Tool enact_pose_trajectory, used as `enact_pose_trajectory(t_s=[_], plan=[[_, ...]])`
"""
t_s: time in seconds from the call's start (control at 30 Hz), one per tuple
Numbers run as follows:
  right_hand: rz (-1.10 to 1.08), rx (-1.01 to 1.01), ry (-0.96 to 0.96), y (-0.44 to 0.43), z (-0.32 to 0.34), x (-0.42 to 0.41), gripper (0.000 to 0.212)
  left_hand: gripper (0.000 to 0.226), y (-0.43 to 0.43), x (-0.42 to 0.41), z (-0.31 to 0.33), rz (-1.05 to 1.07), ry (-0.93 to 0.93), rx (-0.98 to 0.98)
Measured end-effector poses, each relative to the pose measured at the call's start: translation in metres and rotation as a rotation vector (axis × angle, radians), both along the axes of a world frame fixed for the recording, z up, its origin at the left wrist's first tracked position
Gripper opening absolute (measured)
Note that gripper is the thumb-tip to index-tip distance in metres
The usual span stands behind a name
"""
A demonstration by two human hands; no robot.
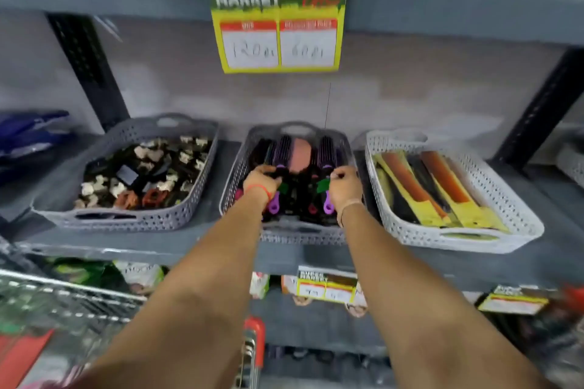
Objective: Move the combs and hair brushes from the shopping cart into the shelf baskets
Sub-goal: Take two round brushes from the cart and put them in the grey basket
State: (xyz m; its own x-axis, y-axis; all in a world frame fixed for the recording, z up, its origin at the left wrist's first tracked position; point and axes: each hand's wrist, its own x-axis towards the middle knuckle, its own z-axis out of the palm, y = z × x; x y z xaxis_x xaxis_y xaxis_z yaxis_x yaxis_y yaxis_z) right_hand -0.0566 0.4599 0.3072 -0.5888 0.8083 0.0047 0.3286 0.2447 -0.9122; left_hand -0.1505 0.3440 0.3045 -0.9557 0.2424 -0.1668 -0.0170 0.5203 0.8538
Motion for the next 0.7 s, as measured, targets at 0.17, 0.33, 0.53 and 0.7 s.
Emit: enact_pose_trajectory(t_s=[0.17,0.33,0.53,0.7], plan=[[0.032,0.006,-0.087,0.007,-0.004,-0.003,0.022,0.037,0.001,0.005,0.006,-0.016,0.118,-0.269],[0.035,0.060,-0.094,0.006,-0.004,-0.004,0.012,0.036,0.004,0.006,0.003,0.072,0.119,-0.257],[0.007,0.205,-0.114,0.002,-0.003,-0.005,0.013,0.022,-0.009,0.006,0.007,0.231,0.118,0.091],[0.076,0.400,-0.423,-0.001,-0.008,-0.009,0.036,0.029,-0.013,0.006,0.003,-0.006,0.323,-0.371]])
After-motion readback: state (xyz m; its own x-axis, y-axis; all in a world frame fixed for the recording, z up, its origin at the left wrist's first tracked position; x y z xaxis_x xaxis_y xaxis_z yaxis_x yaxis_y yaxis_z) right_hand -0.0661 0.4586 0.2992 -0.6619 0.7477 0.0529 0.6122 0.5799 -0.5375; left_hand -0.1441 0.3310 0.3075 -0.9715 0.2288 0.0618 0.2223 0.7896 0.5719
